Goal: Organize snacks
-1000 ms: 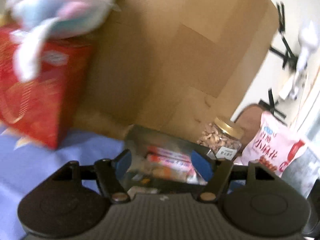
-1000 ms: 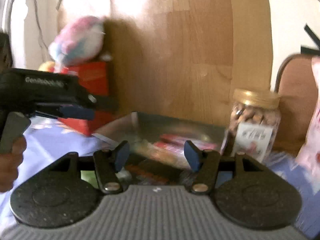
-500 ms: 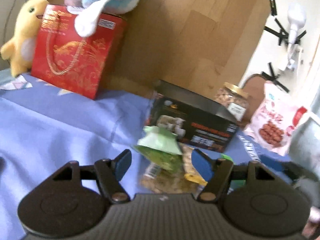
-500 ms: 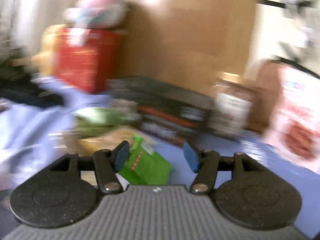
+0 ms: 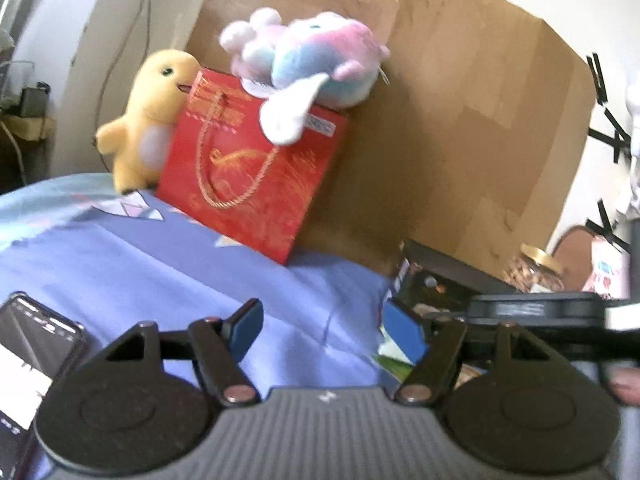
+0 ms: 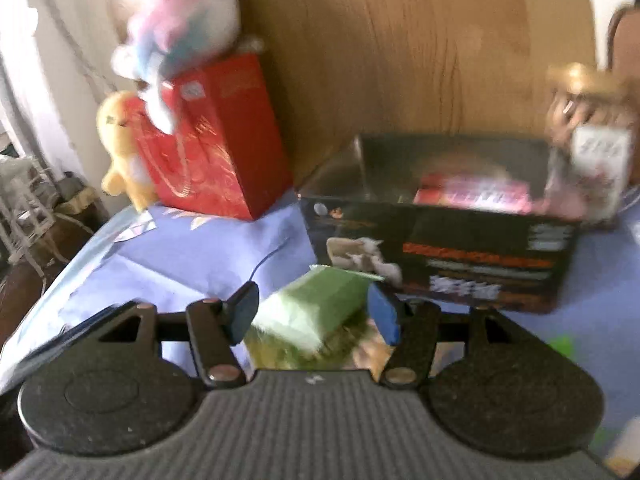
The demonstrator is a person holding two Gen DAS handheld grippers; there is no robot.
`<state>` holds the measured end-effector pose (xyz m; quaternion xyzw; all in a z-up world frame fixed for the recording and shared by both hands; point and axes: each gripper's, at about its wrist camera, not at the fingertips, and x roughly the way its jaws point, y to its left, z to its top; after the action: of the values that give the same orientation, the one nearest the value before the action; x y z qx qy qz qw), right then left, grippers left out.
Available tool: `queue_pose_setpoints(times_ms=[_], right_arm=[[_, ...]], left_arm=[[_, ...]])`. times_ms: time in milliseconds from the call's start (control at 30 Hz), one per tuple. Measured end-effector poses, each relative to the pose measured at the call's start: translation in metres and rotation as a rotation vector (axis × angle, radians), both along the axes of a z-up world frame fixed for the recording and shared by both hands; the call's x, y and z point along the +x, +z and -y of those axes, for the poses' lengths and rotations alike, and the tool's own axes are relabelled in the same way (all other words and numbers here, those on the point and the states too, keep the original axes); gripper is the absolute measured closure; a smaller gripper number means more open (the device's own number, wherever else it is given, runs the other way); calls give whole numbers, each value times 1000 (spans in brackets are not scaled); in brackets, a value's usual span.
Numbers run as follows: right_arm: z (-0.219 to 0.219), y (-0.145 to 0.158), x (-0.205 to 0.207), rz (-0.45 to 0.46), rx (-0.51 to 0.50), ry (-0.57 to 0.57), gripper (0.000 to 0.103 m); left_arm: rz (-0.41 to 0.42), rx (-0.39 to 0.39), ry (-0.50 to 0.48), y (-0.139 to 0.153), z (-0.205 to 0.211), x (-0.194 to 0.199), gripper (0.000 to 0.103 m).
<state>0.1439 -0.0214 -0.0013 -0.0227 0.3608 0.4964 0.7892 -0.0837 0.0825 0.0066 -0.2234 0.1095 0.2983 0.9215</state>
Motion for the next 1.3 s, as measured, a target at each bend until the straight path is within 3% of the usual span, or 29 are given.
queue_pose_setpoints(times_ms=[133, 167, 233, 300, 400, 567, 667, 800, 933, 1000, 1100, 1133, 1233, 1300], right_arm=[[-25, -22, -3, -16, -106, -30, 24], [-29, -26, -6, 22, -113, -36, 26], [-31, -26, -11, 94, -133, -35, 40], [-22, -24, -12, 87, -114, -30, 45], [4, -12, -19, 111, -58, -12, 46], [69, 15, -45, 198, 36, 144, 46], [119, 15, -64, 244, 26, 232, 46], [170, -1, -76, 219, -33, 326, 46], [195, -19, -89, 266, -91, 394, 45], [202, -24, -93, 335, -113, 370, 43], [212, -24, -87, 448, -112, 235, 28], [219, -23, -85, 464, -101, 186, 28], [242, -23, -77, 460, -60, 75, 28], [257, -25, -75, 424, -34, 44, 28]], left_arm=[[4, -3, -17, 0, 0, -1, 30], [7, -2, -25, 0, 1, -1, 30], [13, 6, -38, 1, 3, -3, 30], [21, 8, -42, 2, 4, -4, 28], [30, -4, -29, 2, 3, -7, 26], [29, -53, -59, -2, -3, -5, 26], [22, -61, -142, -5, 1, 2, 26], [-8, -72, -349, -9, 16, 18, 24], [-42, -74, -522, -12, 36, 28, 24], [-56, -52, -547, -12, 46, 29, 24], [-83, -59, -532, -14, 52, 28, 24], [-88, -72, -530, -14, 52, 28, 24], [-101, -98, -541, -10, 58, 26, 24], [-136, -75, -562, -5, 69, 30, 24]])
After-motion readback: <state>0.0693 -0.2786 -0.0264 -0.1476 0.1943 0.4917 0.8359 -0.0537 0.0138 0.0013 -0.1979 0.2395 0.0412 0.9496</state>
